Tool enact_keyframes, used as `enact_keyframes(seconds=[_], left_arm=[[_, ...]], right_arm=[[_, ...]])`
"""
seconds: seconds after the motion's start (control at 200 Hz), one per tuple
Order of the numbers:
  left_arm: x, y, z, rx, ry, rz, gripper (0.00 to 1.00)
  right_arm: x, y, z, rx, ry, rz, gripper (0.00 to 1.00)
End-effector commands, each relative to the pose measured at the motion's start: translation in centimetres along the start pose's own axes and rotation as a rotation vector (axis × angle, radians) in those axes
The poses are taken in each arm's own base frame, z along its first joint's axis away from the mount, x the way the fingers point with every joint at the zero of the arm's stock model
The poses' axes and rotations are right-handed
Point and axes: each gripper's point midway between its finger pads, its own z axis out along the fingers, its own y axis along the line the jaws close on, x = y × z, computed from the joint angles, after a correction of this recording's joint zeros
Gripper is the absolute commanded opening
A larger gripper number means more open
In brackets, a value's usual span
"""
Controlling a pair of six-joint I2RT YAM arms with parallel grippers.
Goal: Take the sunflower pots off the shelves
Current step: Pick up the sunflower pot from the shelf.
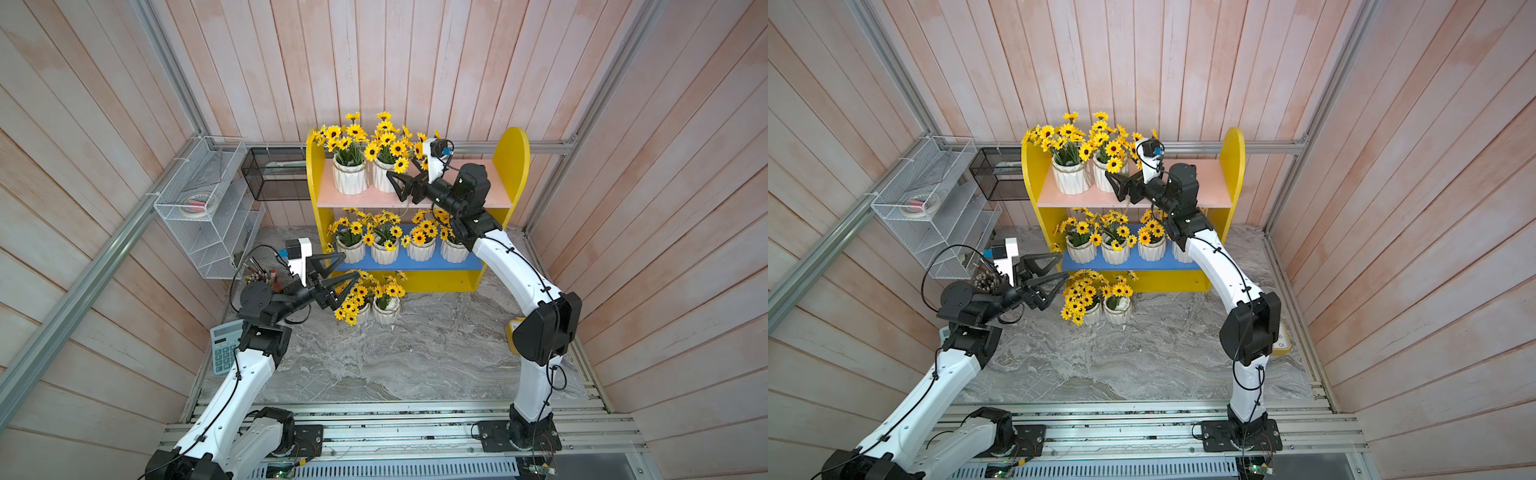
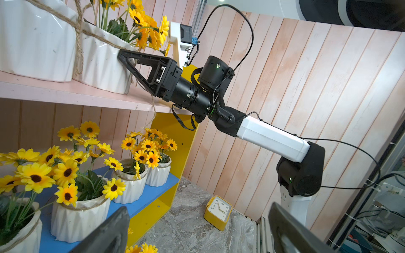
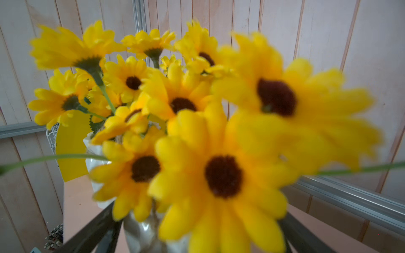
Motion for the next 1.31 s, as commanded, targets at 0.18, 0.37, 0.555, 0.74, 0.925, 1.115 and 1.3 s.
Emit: enact_keyframes(seconds=[0.18,0.37,0.555,0.74,0.925,1.115,1.3], left_arm=[[0.0,0.3,0.0,-0.007,-0.006,-0.001,1.0],[0.2,0.5,0.1,-0.001,0.0,-0.014,1.0],[0.2,0.4,0.1,0.001,0.0,-0.01,1.0],[0.4,0.6,0.2,0.0,0.007,-0.018,1.0],[0.5,0.7,0.3,0.003,0.011,-0.022,1.0],[0.5,0.7,0.2,0.001,0.011,-0.018,1.0],[0.6,0.8,0.3,0.0,0.013,-0.024,1.0]], right_arm=[[0.8,0.2,1.8,-0.058,0.042,0.022,0.98],[0.9,-0.5,2.6,-0.052,0.046,0.008,0.98],[1.0,-1.2,3.3,-0.064,0.046,0.022,0.98],[1.6,-1.1,3.5,-0.1,0.052,0.048,0.98],[2.5,-1.0,3.7,-0.121,0.07,0.066,0.98],[3.4,-1.0,3.9,-0.123,0.095,0.087,0.98],[4.6,-1.3,4.1,-0.053,0.14,0.062,0.96]])
